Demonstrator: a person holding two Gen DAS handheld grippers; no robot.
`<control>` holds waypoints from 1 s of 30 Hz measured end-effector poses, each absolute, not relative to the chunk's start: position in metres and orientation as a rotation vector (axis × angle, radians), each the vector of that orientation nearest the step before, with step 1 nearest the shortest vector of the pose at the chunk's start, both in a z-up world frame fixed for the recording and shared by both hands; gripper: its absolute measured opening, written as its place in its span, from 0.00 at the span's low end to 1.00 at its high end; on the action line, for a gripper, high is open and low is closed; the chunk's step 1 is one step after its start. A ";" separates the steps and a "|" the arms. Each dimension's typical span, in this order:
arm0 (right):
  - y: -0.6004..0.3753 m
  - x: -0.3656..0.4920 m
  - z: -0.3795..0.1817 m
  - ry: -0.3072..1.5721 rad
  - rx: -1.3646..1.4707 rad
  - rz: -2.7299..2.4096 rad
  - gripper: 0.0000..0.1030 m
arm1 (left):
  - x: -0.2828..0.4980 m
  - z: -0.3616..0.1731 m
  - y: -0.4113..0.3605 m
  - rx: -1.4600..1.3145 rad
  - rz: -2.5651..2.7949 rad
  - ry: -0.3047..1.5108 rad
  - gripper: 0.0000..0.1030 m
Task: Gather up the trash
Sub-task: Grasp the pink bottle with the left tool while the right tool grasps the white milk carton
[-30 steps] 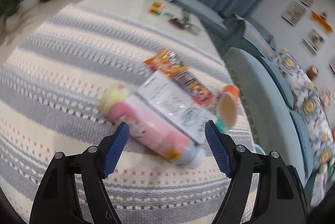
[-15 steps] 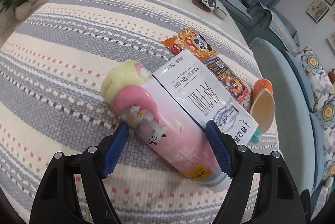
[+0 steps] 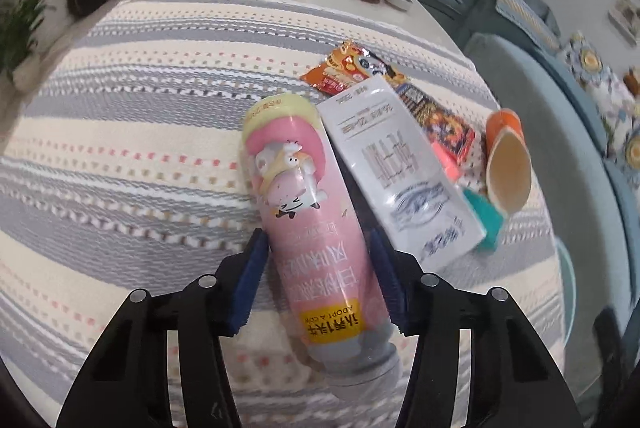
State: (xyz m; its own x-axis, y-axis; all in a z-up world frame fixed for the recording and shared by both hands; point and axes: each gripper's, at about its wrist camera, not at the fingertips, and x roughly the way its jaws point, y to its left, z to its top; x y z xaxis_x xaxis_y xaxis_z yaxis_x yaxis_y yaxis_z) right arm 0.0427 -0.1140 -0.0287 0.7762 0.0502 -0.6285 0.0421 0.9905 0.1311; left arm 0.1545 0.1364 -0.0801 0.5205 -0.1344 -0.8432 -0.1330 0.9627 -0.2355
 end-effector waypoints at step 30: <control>0.059 0.166 -0.082 0.861 -0.302 0.222 0.78 | 0.087 -0.078 0.212 -0.188 -0.036 0.991 0.50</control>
